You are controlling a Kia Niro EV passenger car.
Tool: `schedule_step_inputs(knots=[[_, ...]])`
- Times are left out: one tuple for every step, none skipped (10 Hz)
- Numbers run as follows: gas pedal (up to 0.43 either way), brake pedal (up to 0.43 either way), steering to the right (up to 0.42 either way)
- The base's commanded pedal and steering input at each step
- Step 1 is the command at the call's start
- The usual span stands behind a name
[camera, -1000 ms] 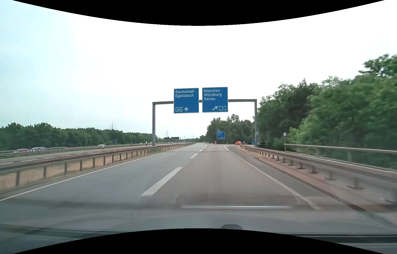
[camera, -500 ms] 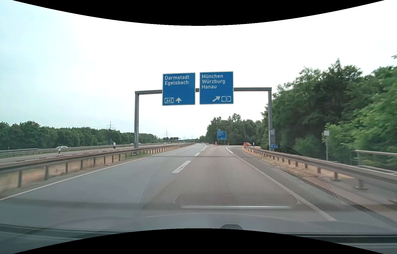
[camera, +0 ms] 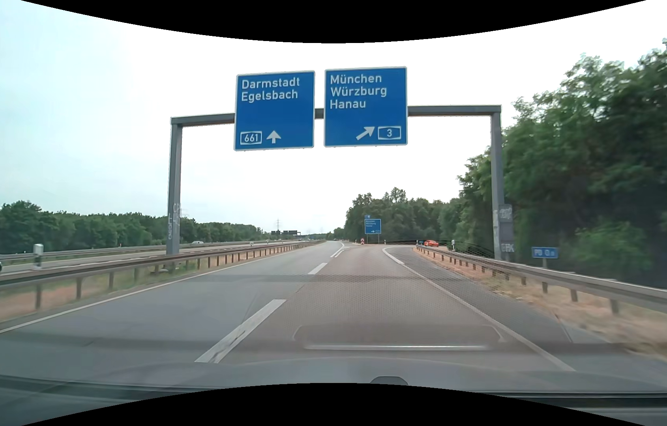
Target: Follow the waypoints while adhering to traffic rules and regulations
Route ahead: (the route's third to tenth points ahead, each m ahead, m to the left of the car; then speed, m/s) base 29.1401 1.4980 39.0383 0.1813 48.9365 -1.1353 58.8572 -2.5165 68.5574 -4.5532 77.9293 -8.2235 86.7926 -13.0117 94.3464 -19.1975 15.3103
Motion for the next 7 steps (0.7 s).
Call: schedule_step_inputs(knots=[[0.000,0.000,-0.003],[0.000,0.000,-0.003],[0.000,0.000,-0.003],[0.000,0.000,-0.003],[0.000,0.000,-0.003],[0.000,0.000,-0.003],[0.000,0.000,-0.003]])
